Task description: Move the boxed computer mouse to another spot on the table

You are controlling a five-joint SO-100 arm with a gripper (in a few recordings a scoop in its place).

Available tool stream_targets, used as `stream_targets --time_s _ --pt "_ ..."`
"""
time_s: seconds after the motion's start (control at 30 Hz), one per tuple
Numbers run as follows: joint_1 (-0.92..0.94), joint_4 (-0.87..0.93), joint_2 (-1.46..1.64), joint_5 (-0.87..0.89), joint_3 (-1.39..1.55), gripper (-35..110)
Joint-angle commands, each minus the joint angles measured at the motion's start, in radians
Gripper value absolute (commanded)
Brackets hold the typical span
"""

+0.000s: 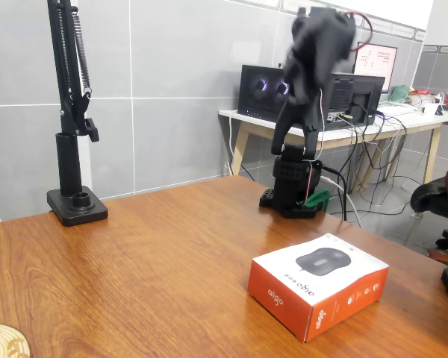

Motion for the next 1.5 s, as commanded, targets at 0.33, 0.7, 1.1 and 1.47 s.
stream_targets --time_s 0.33,0.7,1.1,1.47 --pt "-0.202 -0.097 -0.523 -0.135 -0.023 102" --pt "-0.163 -0.143 -0.712 -0.137 -0.067 94" --pt "-0.152 -0.322 -0.769 -0.146 0.114 89" --pt "-0.029 0.029 -0.807 0.032 -0.176 0"
